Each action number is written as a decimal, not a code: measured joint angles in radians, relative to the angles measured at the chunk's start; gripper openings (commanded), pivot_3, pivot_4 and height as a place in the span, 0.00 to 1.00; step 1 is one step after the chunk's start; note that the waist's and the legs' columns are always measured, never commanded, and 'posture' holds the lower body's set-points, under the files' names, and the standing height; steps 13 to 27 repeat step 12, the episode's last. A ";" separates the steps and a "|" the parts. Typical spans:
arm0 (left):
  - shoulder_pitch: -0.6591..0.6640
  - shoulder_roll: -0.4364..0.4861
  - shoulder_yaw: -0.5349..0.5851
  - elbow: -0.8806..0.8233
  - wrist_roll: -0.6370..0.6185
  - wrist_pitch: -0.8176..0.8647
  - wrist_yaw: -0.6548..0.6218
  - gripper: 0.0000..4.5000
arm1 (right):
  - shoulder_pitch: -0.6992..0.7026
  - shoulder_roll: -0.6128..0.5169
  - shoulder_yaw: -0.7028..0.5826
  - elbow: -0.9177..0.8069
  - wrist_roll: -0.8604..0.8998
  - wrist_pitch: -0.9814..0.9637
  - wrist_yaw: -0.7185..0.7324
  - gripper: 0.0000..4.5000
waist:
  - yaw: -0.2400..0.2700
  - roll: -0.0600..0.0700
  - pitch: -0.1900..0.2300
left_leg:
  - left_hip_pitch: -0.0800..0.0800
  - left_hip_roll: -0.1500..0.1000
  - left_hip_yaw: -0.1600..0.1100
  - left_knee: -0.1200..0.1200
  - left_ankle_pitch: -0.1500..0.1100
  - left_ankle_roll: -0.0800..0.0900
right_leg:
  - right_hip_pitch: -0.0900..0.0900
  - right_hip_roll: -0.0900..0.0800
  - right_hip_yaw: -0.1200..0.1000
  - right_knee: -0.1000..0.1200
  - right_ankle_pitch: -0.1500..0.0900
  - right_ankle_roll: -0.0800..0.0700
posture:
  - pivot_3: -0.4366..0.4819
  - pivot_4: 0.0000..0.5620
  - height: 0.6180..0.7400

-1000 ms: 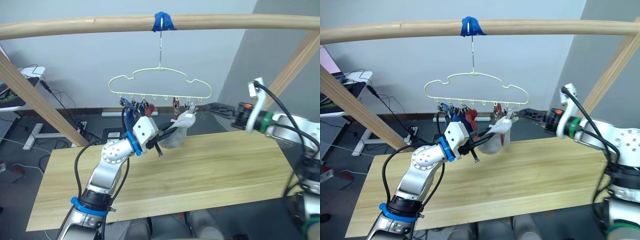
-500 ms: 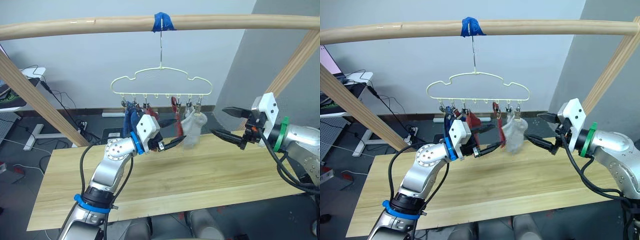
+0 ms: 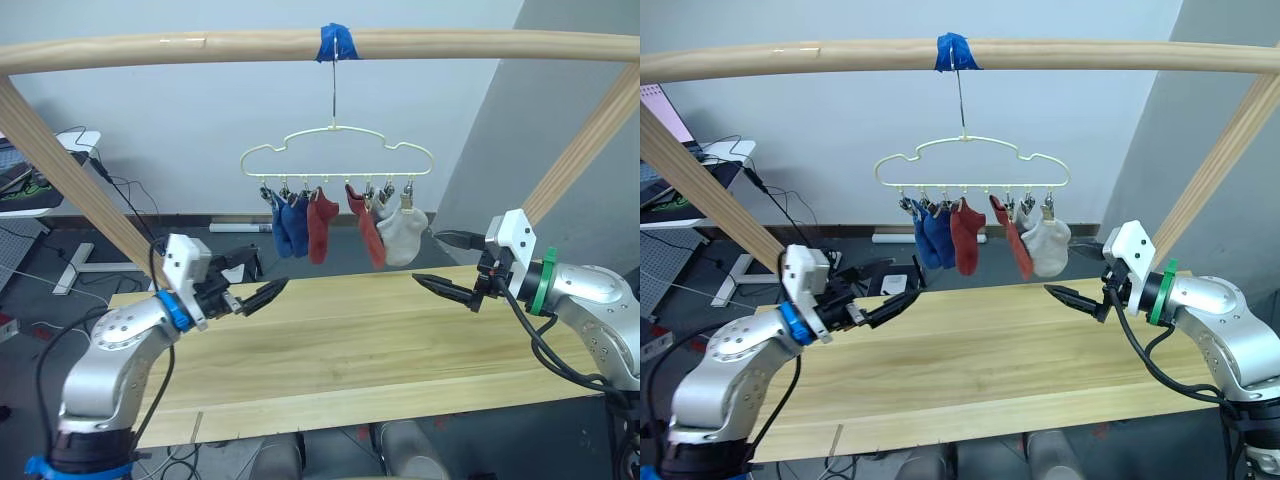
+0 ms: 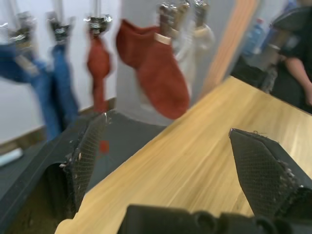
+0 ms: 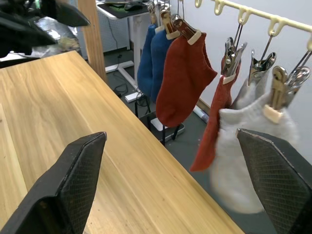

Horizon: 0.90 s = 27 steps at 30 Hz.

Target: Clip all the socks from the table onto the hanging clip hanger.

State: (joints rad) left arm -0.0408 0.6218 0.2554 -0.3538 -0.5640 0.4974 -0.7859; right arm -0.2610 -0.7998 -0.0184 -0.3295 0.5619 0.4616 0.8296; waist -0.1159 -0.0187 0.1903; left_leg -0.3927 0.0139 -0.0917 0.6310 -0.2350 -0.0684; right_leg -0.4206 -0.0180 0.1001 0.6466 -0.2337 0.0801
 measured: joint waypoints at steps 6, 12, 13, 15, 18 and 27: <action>0.174 0.125 0.187 -0.049 0.007 0.102 0.066 1.00 | 0.010 0.005 0.001 0.006 -0.031 -0.007 0.035 1.00 | 0.009 0.000 0.000 | 0.001 0.000 0.000 -0.001 0.000 0.000 | 0.000 0.000 0.000 0.000 -0.001 -0.002 | 0.48 0.27 1.00; 0.235 0.127 0.192 -0.110 0.054 0.101 0.099 1.00 | 0.007 0.022 0.000 0.012 -0.033 -0.006 0.043 1.00 | 0.048 -0.003 0.000 | 0.001 0.000 0.000 0.001 0.000 0.000 | 0.001 0.000 -0.001 0.000 -0.003 -0.008 | 0.48 0.27 1.00; 0.235 0.127 0.192 -0.110 0.054 0.101 0.099 1.00 | 0.007 0.022 0.000 0.012 -0.033 -0.006 0.043 1.00 | 0.048 -0.003 0.000 | 0.001 0.000 0.000 0.001 0.000 0.000 | 0.001 0.000 -0.001 0.000 -0.003 -0.008 | 0.48 0.27 1.00; 0.235 0.127 0.192 -0.110 0.054 0.101 0.099 1.00 | 0.007 0.022 0.000 0.012 -0.033 -0.006 0.043 1.00 | 0.048 -0.003 0.000 | 0.001 0.000 0.000 0.001 0.000 0.000 | 0.001 0.000 -0.001 0.000 -0.003 -0.008 | 0.48 0.27 1.00; 0.235 0.127 0.192 -0.110 0.054 0.101 0.099 1.00 | 0.007 0.022 0.000 0.012 -0.033 -0.006 0.043 1.00 | 0.048 -0.003 0.000 | 0.001 0.000 0.000 0.001 0.000 0.000 | 0.001 0.000 -0.001 0.000 -0.003 -0.008 | 0.48 0.27 1.00; 0.235 0.127 0.192 -0.110 0.054 0.101 0.099 1.00 | 0.007 0.022 0.000 0.012 -0.033 -0.006 0.043 1.00 | 0.048 -0.003 0.000 | 0.001 0.000 0.000 0.001 0.000 0.000 | 0.001 0.000 -0.001 0.000 -0.003 -0.008 | 0.48 0.27 1.00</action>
